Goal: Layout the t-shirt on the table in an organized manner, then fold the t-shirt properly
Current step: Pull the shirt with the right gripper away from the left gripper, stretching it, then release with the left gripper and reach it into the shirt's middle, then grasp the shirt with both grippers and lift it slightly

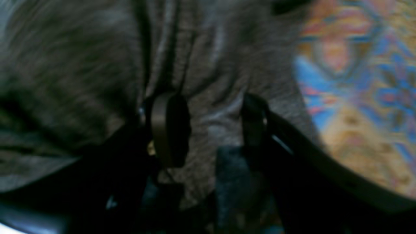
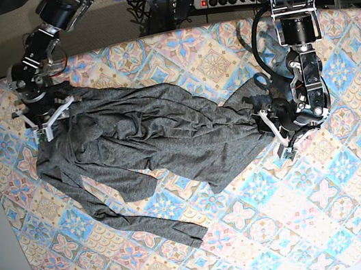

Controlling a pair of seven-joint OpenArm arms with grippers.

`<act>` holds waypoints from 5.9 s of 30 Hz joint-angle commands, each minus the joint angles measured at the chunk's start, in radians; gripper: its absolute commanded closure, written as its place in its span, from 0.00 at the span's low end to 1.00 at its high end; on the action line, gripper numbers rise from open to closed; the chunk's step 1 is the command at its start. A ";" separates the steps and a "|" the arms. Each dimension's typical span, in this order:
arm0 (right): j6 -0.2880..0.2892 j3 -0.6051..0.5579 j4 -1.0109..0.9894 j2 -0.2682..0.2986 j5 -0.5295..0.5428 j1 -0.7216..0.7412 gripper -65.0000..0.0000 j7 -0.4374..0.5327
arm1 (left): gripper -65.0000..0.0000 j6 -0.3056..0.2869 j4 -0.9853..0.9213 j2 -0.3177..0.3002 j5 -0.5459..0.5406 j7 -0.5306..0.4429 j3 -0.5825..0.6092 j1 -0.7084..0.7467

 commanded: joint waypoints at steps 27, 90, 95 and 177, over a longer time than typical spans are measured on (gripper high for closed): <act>0.006 0.633 0.112 0.012 0.019 0.194 1.00 0.022 | 0.49 0.014 -0.011 0.004 0.064 0.059 0.007 0.006; 0.006 0.633 0.247 -0.023 0.028 0.143 0.51 0.024 | 0.49 -0.181 -0.194 0.314 0.065 0.122 0.755 -0.427; 0.006 0.633 0.247 -0.022 0.031 0.143 0.51 0.025 | 0.49 -0.181 -0.430 0.291 0.064 -0.036 0.758 -0.468; 0.006 -0.047 -0.769 0.219 -0.291 0.565 0.99 0.435 | 0.49 0.385 0.742 -0.361 -0.475 -0.368 0.264 0.352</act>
